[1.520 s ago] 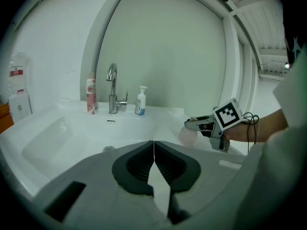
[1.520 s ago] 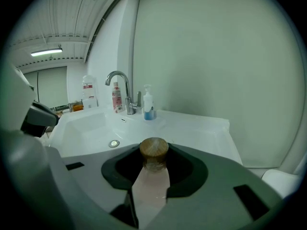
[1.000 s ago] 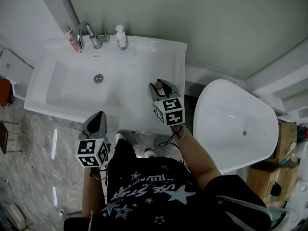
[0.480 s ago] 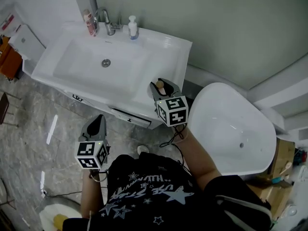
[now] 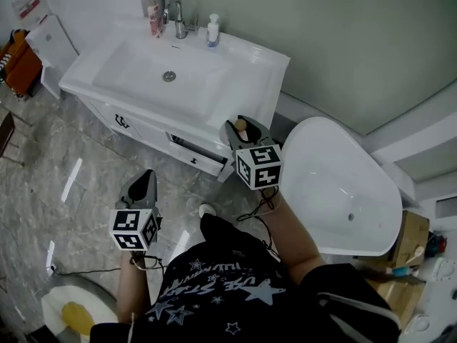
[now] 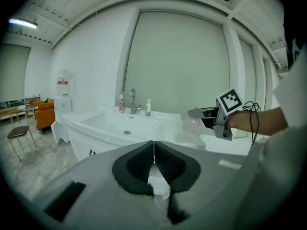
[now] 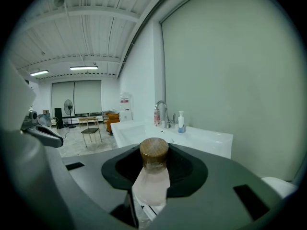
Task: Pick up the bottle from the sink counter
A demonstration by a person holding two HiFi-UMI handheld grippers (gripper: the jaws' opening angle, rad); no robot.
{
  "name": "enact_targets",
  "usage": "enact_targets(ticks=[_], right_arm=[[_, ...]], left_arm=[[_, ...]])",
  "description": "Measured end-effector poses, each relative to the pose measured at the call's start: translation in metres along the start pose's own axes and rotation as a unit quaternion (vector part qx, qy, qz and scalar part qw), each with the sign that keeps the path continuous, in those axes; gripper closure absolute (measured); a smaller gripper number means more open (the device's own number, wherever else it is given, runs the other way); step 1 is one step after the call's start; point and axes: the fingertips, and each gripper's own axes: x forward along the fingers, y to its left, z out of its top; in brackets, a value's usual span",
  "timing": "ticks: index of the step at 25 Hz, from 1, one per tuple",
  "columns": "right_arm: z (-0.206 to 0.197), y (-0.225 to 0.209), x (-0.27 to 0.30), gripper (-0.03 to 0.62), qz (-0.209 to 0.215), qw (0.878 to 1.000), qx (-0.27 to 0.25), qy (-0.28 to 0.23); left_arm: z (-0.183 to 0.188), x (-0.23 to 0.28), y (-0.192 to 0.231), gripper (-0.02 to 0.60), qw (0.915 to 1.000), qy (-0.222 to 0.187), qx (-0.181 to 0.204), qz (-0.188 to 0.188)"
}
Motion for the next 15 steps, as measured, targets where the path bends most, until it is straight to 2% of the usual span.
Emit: enact_targets(ticks=[9,15], right_arm=[[-0.011,0.045,-0.073,0.461,0.006,1.0,-0.006,-0.008],[-0.029,0.078,-0.125,0.461,0.014,1.0,-0.01,-0.007]], left_arm=[[-0.028,-0.086,-0.026,0.561,0.9997,-0.022,0.002,0.011],[-0.054,-0.141,-0.045,0.561,0.9994,-0.025,-0.011,0.02]])
